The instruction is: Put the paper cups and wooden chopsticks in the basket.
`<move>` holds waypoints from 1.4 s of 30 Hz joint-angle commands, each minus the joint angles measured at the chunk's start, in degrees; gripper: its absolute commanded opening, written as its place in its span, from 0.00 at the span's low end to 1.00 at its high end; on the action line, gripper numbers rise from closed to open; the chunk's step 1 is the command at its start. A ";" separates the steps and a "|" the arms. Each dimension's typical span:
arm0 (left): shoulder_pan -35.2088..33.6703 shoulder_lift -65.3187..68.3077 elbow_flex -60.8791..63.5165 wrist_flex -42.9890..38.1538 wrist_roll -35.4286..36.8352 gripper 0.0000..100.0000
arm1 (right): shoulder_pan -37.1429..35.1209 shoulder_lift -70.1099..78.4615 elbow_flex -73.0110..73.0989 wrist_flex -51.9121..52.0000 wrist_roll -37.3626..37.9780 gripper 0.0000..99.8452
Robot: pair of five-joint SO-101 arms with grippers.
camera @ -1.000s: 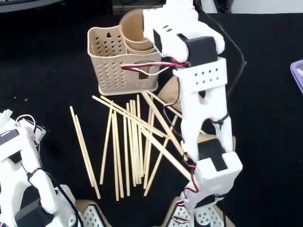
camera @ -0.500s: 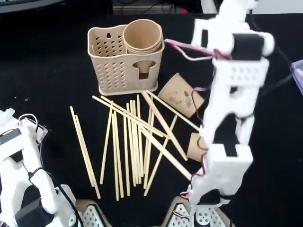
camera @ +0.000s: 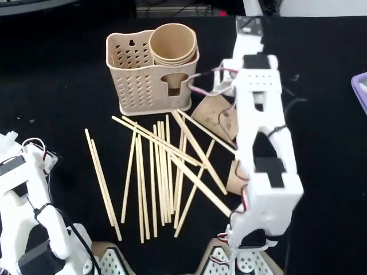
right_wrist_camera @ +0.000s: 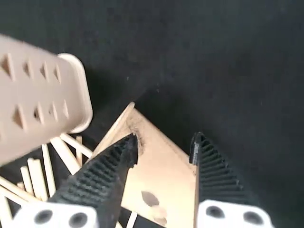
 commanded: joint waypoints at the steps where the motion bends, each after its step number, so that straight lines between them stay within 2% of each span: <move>1: 0.84 -1.58 -2.86 -0.79 0.09 0.16 | 1.76 -14.11 10.33 -2.64 3.96 0.18; 5: 0.84 -1.85 -2.86 -0.88 0.18 0.16 | 7.82 -30.99 20.26 3.08 10.99 0.18; 10: 0.92 -1.85 -2.95 -0.88 0.18 0.16 | 13.80 -50.77 27.38 15.30 21.98 0.18; 14: 0.92 -1.85 -2.95 -0.88 0.18 0.16 | 16.44 -59.47 35.74 20.13 25.76 0.20; 19: 0.92 -1.49 -2.95 -0.88 0.18 0.16 | 20.75 -60.44 43.47 22.42 27.60 0.28; 28: 2.95 -1.49 -2.95 -0.88 0.09 0.16 | 26.29 -60.44 50.59 20.75 27.69 0.28; 33: 2.95 -1.49 -2.95 -0.88 0.09 0.16 | 26.37 -60.44 55.16 17.23 27.78 0.28; 37: 2.95 -1.93 -2.24 -0.97 0.09 0.16 | 26.29 -60.44 56.75 15.91 27.96 0.24; 42: 2.95 -1.93 -2.33 -0.97 0.09 0.16 | 26.29 -60.44 58.86 15.38 32.97 0.23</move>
